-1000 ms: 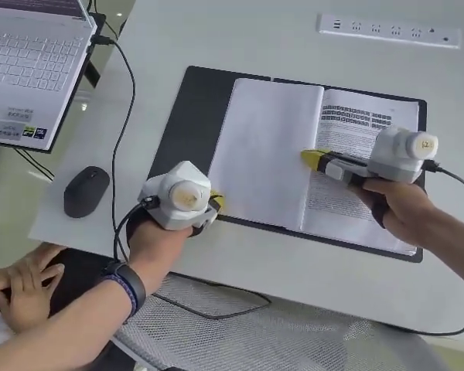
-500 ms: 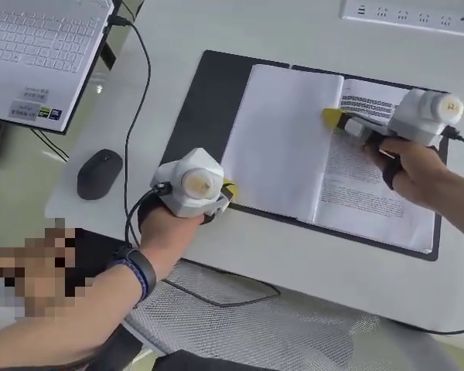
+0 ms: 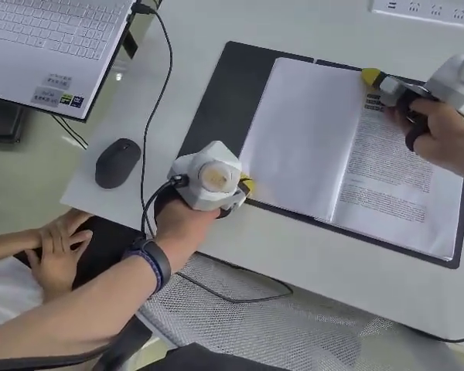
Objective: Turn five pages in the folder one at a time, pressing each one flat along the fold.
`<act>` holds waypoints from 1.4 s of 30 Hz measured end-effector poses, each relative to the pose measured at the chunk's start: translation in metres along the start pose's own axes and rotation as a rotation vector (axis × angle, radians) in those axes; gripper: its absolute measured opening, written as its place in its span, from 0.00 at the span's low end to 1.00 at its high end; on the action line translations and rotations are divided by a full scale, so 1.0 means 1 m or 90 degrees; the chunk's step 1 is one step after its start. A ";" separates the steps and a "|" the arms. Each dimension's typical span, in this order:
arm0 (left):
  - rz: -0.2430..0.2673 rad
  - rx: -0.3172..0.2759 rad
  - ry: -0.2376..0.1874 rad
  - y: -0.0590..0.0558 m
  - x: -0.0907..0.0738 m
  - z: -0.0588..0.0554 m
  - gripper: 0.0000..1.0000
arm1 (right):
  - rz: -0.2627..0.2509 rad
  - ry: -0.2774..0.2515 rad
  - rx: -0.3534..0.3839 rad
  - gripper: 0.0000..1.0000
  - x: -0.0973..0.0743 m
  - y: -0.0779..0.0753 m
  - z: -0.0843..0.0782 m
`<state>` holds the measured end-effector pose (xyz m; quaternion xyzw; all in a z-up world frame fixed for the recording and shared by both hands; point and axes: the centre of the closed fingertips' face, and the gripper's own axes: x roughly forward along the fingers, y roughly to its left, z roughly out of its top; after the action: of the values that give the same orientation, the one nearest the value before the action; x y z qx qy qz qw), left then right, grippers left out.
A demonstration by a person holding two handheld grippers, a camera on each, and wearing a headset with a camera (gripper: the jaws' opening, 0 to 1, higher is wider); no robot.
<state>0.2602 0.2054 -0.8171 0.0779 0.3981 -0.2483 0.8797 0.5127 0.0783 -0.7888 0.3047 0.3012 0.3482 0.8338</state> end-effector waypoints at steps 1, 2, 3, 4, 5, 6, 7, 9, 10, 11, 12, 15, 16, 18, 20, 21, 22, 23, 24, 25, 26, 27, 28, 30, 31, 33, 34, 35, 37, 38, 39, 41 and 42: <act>0.000 0.003 0.000 0.000 0.000 0.000 0.00 | 0.000 0.001 -0.002 0.00 0.000 0.000 0.000; 0.000 0.003 0.000 0.000 0.000 0.000 0.00 | 0.000 0.000 -0.003 0.00 0.000 0.000 0.000; -0.001 0.001 0.000 0.000 0.001 0.000 0.00 | 0.000 -0.001 -0.005 0.00 -0.001 0.000 -0.001; -0.002 0.000 0.000 0.000 0.001 -0.001 0.00 | 0.000 -0.003 -0.006 0.00 -0.001 0.000 -0.001; -0.003 0.000 0.000 0.001 0.001 -0.001 0.00 | -0.001 -0.006 -0.007 0.00 0.000 -0.003 0.000; -0.003 0.001 0.000 0.001 0.002 -0.001 0.00 | -0.001 -0.007 -0.007 0.00 0.001 -0.004 0.000; -0.003 0.002 0.001 0.000 0.001 -0.001 0.00 | -0.003 -0.009 -0.007 0.00 0.001 -0.005 0.000; -0.005 0.009 0.006 -0.001 0.001 0.000 0.00 | -0.004 -0.010 -0.005 0.00 0.000 -0.005 -0.001; -0.006 0.011 0.007 -0.001 0.001 0.000 0.00 | -0.004 -0.010 -0.007 0.00 -0.001 -0.004 -0.002; -0.005 0.009 0.008 -0.001 0.001 -0.001 0.00 | -0.002 -0.008 -0.013 0.00 -0.002 -0.003 -0.004; -0.004 0.007 0.007 -0.001 0.001 -0.001 0.00 | 0.003 -0.003 -0.020 0.00 -0.005 -0.001 -0.008; -0.001 0.007 0.003 -0.001 0.001 -0.001 0.00 | 0.010 0.004 -0.024 0.00 -0.009 0.002 -0.014; -0.001 0.007 0.003 -0.001 0.000 -0.001 0.00 | 0.015 0.010 -0.029 0.00 -0.012 0.005 -0.019; -0.002 0.006 0.002 -0.002 0.000 -0.001 0.00 | 0.032 0.026 -0.045 0.00 -0.018 0.017 -0.031; -0.003 0.005 0.000 -0.003 -0.001 0.000 0.00 | 0.043 0.041 -0.056 0.00 -0.016 0.014 -0.030; -0.003 0.004 0.000 -0.003 -0.002 0.000 0.00 | 0.048 0.048 -0.064 0.00 -0.020 0.020 -0.034; -0.003 0.004 -0.001 -0.004 -0.004 0.001 0.00 | 0.051 0.055 -0.072 0.00 -0.026 0.028 -0.041; -0.002 0.004 -0.001 -0.005 -0.005 0.001 0.00 | 0.056 0.062 -0.080 0.00 -0.032 0.037 -0.049; -0.001 0.006 -0.001 -0.006 -0.007 0.002 0.00 | 0.057 0.063 -0.081 0.00 -0.034 0.039 -0.051; -0.001 0.009 0.000 -0.007 -0.007 0.002 0.00 | 0.062 0.071 -0.082 0.00 -0.036 0.038 -0.055; 0.000 0.010 -0.001 -0.007 -0.009 0.002 0.00 | 0.063 0.075 -0.087 0.00 -0.038 0.039 -0.059; 0.000 0.009 -0.001 -0.008 -0.010 0.003 0.00 | 0.064 0.078 -0.089 0.00 -0.040 0.040 -0.061; -0.001 0.009 -0.001 -0.008 -0.010 0.003 0.00 | 0.066 0.081 -0.091 0.00 -0.041 0.041 -0.064; -0.001 0.011 -0.001 -0.009 -0.011 0.003 0.00 | 0.070 0.088 -0.094 0.00 -0.047 0.046 -0.072; -0.002 0.010 -0.002 -0.009 -0.012 0.004 0.00 | 0.072 0.090 -0.093 0.00 -0.051 0.047 -0.076; -0.002 0.010 -0.004 -0.009 -0.013 0.004 0.00 | 0.076 0.096 -0.094 0.00 -0.056 0.052 -0.084; -0.003 0.008 -0.006 -0.010 -0.013 0.004 0.00 | 0.080 0.101 -0.097 0.00 -0.060 0.055 -0.089; -0.002 0.006 -0.007 -0.010 -0.014 0.004 0.00 | 0.083 0.104 -0.097 0.00 -0.064 0.058 -0.095; -0.002 0.006 -0.007 -0.010 -0.014 0.005 0.00 | 0.089 0.108 -0.098 0.00 -0.066 0.056 -0.097; -0.001 0.004 -0.008 -0.010 -0.015 0.005 0.00 | 0.090 0.109 -0.096 0.00 -0.067 0.057 -0.098; 0.000 0.004 -0.008 -0.010 -0.015 0.005 0.00 | 0.096 0.115 -0.097 0.00 -0.071 0.061 -0.105; -0.001 0.005 -0.009 -0.010 -0.016 0.005 0.00 | 0.114 0.135 -0.113 0.00 -0.080 0.071 -0.119; -0.002 0.005 -0.009 -0.010 -0.016 0.005 0.00 | 0.117 0.139 -0.114 0.00 -0.083 0.074 -0.124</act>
<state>0.2497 0.2006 -0.8015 0.0789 0.3912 -0.2518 0.8817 0.3472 0.0942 -0.7899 0.2157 0.3284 0.4796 0.7846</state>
